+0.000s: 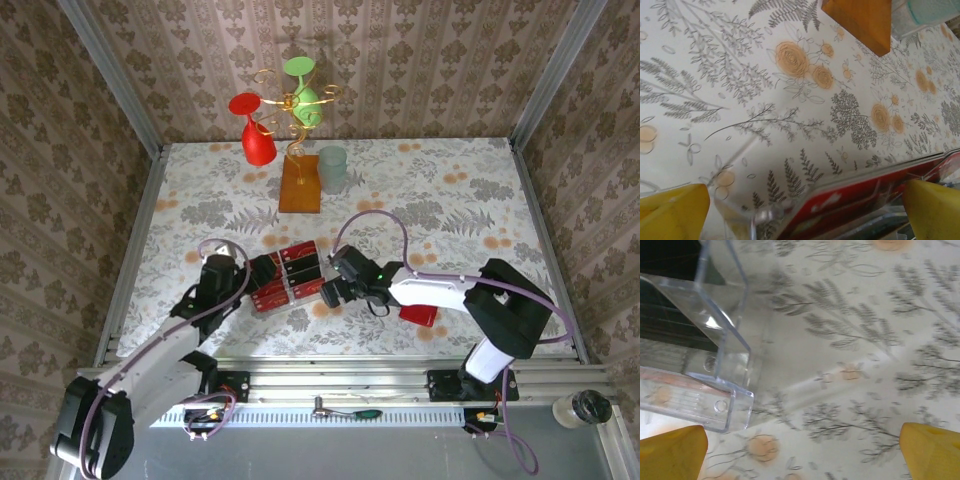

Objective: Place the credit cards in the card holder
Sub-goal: Move the storage box to the center of the table.

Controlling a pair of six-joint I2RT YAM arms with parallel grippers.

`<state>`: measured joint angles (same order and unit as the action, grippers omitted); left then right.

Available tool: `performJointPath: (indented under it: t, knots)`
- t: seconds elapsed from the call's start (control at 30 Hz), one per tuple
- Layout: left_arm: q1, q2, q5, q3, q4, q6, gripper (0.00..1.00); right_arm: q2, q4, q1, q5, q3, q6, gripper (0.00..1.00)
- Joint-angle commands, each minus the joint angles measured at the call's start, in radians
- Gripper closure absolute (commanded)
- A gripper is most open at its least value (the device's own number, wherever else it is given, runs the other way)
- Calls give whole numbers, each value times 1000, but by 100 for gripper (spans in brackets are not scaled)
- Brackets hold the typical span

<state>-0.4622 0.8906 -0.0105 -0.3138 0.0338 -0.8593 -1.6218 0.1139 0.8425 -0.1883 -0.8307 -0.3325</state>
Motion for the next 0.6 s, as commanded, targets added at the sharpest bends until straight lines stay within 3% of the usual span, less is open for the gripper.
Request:
performJointPath:
  t: [0.0,0.57]
  knots:
    - [-34,65,27,-57,103,27,0,34,-1,-47,-33,26,31,1]
    - [-133,520,34,-323,322,66,0,27,5,-263,-28,28,81,1]
